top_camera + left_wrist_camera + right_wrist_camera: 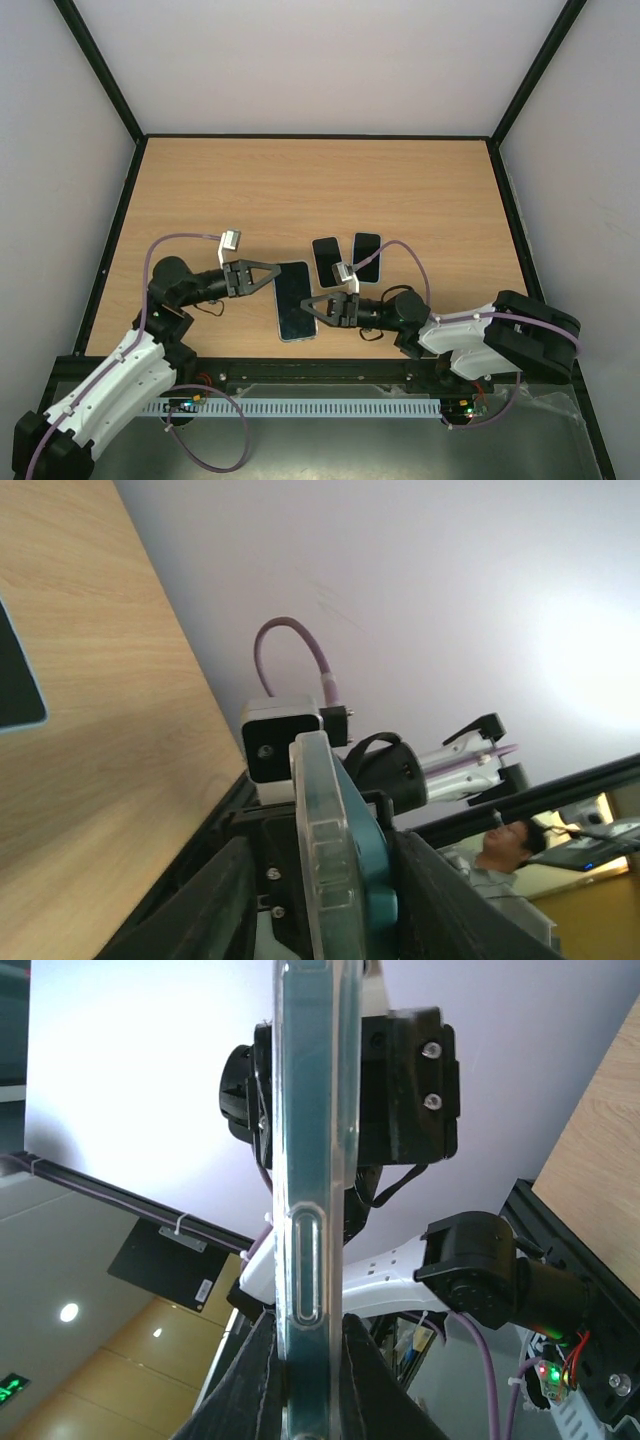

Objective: Put the phone into the phone case

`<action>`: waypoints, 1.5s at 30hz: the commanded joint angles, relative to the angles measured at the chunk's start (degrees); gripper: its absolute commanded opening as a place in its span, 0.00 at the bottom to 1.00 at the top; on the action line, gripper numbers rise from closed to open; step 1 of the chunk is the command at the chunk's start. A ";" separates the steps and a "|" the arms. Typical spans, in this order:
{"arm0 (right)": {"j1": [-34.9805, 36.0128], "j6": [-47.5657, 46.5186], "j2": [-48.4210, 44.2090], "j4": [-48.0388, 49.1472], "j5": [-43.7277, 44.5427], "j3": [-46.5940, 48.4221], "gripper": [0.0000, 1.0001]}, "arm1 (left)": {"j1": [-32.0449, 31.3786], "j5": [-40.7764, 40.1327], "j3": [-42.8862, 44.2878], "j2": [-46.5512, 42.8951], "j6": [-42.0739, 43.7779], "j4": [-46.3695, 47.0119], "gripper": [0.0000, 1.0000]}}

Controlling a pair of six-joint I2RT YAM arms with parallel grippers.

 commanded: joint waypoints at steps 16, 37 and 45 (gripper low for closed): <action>-0.06 -6.15 -9.41 -13.07 7.01 1.16 0.08 | 0.29 -0.99 0.67 1.08 0.53 -3.49 0.14; -0.16 -7.57 -13.97 -20.84 23.44 9.80 0.07 | -1.47 4.29 -2.39 -0.58 -4.38 4.74 0.74; -0.15 -6.90 -13.28 -20.90 23.76 9.29 0.07 | -2.00 2.57 -1.99 -0.09 -2.37 1.59 0.24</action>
